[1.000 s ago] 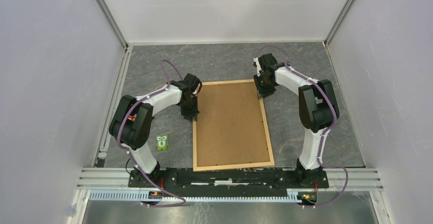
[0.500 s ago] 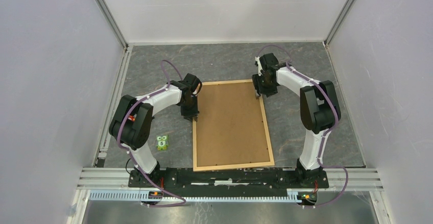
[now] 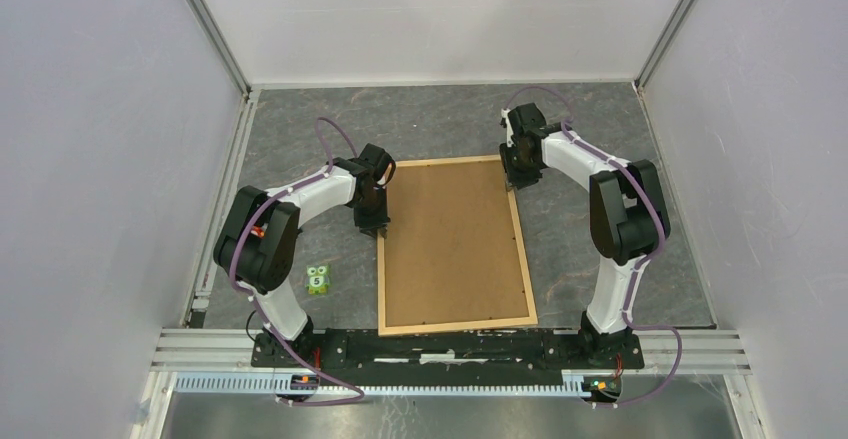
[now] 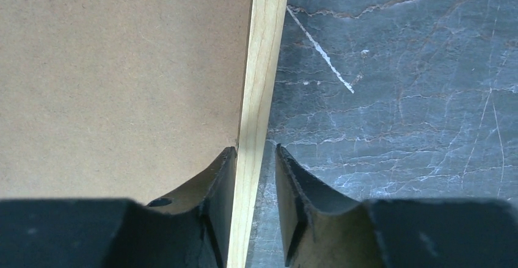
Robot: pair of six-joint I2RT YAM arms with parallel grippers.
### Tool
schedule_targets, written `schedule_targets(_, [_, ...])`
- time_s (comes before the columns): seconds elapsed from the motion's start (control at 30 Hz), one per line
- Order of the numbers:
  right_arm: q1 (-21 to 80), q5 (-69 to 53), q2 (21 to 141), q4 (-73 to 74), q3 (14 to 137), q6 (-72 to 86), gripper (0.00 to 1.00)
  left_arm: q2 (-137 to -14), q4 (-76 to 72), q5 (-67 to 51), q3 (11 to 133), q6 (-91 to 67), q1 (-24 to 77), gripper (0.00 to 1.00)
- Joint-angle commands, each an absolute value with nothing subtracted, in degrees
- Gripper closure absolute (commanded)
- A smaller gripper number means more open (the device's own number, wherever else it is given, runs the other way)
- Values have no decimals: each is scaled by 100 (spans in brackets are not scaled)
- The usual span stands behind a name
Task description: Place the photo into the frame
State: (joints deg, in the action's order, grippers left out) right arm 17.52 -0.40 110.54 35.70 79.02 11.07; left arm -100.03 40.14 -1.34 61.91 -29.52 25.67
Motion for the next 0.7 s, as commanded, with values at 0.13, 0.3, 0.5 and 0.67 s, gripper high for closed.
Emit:
schedule_targets(0.13, [1797, 107, 11116, 3603, 7995, 1036, 68, -10231, 4139, 321, 5933, -2775, 2554, 79])
schedule_targets(0.3, [1851, 101, 11170, 3640, 7985, 1018, 68, -10230, 4137, 314, 5933, -2777, 2552, 79])
schedule_targets(0.5, [1863, 171, 11209, 3634, 7978, 986, 69, -10222, 4135, 319, 5933, -2777, 2549, 79])
schedule_targets(0.67, [1862, 139, 11205, 3628, 8021, 968, 72, -10204, 4138, 338, 5917, -2773, 2552, 79])
